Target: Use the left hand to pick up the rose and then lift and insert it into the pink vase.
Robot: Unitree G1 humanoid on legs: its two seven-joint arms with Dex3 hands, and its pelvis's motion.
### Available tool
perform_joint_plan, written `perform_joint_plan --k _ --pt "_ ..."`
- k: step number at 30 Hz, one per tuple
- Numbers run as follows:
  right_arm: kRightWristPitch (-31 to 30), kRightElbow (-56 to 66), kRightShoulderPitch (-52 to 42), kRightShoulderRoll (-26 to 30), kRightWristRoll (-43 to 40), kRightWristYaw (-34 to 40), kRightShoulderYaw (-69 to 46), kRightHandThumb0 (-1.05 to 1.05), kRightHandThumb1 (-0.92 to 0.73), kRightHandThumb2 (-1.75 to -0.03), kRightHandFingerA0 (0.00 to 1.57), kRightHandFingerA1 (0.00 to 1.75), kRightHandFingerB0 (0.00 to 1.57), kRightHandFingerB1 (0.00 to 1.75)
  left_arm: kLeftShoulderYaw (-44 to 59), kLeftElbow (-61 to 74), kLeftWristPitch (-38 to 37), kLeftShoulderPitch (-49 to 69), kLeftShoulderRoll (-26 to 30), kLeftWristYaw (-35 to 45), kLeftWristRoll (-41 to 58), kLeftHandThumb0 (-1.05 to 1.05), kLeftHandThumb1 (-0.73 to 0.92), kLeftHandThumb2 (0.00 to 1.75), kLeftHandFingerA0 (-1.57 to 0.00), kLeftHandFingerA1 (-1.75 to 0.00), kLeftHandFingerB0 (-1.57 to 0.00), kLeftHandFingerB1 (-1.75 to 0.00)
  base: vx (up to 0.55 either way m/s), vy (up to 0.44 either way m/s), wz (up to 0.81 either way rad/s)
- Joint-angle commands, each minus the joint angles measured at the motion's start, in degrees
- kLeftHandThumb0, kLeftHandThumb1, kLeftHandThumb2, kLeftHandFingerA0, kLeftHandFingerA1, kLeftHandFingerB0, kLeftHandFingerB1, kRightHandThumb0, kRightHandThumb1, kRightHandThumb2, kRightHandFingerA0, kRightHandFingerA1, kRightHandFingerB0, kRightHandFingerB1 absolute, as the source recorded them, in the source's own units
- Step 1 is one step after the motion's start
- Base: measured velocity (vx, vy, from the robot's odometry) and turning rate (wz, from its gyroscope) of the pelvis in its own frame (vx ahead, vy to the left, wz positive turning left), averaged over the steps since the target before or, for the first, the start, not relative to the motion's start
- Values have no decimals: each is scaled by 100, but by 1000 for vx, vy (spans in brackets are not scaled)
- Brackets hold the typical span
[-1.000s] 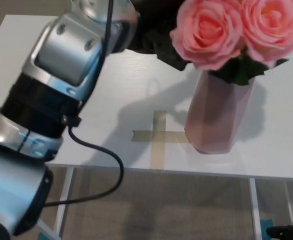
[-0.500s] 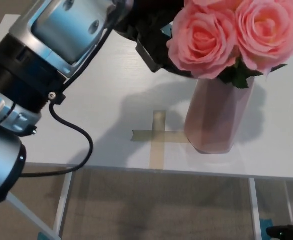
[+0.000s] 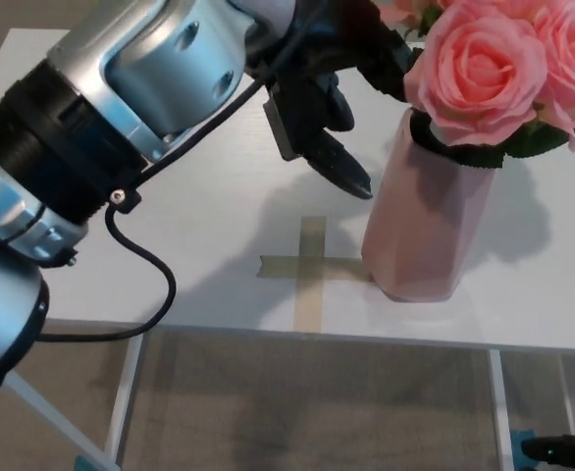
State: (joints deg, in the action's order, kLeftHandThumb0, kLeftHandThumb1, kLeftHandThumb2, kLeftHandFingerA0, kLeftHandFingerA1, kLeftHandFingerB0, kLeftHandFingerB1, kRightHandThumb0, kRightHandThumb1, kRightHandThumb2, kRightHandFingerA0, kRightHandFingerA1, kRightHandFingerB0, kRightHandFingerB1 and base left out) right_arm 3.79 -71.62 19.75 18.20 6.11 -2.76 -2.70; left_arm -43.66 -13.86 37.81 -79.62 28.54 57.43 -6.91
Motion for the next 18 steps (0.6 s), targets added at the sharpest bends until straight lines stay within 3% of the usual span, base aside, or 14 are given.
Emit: perform_joint_plan --k 1,2,3,4,6,8,9,10,11,12,14,15,17,18 --pt "-86 -30 -19 22 13 -23 13 -34 -66 -59 60 42 56 40 -253 243 -94 -116 81 214 -732 -81 31 63 -38 -42 -2 -11 0 0 0" --pt "-92 -31 -10 16 -1 -36 2 -34 -66 -59 60 42 56 40 -433 311 -115 -166 85 191 -979 -67 29 73 -50 -52 -3 -5 0 0 0" --pt "-94 -28 -5 17 -3 -42 1 -33 -66 -59 60 42 56 40 -484 333 -93 -183 75 195 -1068 -67 28 72 -51 -53 -3 -5 0 0 0" --pt "-99 -21 -4 21 -2 -44 3 -34 -66 -59 60 42 55 39 -512 368 -64 -187 72 198 -1131 -80 34 59 -59 -52 0 -17 0 0 0" --pt "-104 -18 -3 26 4 -40 7 -33 -66 -59 60 41 54 39 -541 452 -40 -186 93 220 -1228 -67 26 71 -58 -64 -4 -5 0 0 0" --pt "-95 -30 -2 39 7 -34 6 -33 -66 -59 60 41 55 39 -559 563 16 -190 166 328 -1370 -66 26 72 -60 -63 0 -2 0 0 0" --pt "-99 -16 -4 33 5 -34 6 -33 -66 -59 60 41 55 39 -523 562 90 -179 173 360 -1381 -66 27 72 -51 -54 -3 -4 0 0 0" --pt "-101 -15 1 33 0 -36 1 -33 -66 -59 60 41 55 39 -487 568 76 -159 186 352 -1393 -81 33 60 -53 -46 0 -14 0 0 0" --pt "-103 -13 7 33 -8 -40 -6 -33 -66 -59 60 41 55 39 -433 575 55 -127 204 341 -1413 -81 33 60 -53 -46 0 -14 0 0 0" --pt "-98 -6 -3 40 -7 -46 -6 -33 -66 -59 59 41 55 39 -350 571 98 -86 196 321 -1384 -67 27 72 -50 -53 -3 -4 0 0 0" --pt "-66 9 -33 47 14 -42 14 -33 -66 -59 59 41 55 39 -201 502 -60 -10 220 262 -1361 -69 26 72 -60 -62 0 0 0 0 0" --pt "-69 9 -40 43 24 -36 26 -33 -66 -59 59 41 55 39 -141 491 -24 5 204 248 -1362 -82 33 61 -50 -45 0 -15 0 0 0" --pt "-60 -12 -51 36 19 -32 22 -33 -66 -59 59 41 55 39 -11 563 -90 43 242 228 -1390 -81 38 53 -21 -32 0 -18 0 0 0" --pt "-56 -18 -59 35 17 -32 21 -33 -66 -59 59 41 55 39 69 596 -107 58 253 221 -1368 -81 38 53 -21 -32 0 -18 0 0 0"
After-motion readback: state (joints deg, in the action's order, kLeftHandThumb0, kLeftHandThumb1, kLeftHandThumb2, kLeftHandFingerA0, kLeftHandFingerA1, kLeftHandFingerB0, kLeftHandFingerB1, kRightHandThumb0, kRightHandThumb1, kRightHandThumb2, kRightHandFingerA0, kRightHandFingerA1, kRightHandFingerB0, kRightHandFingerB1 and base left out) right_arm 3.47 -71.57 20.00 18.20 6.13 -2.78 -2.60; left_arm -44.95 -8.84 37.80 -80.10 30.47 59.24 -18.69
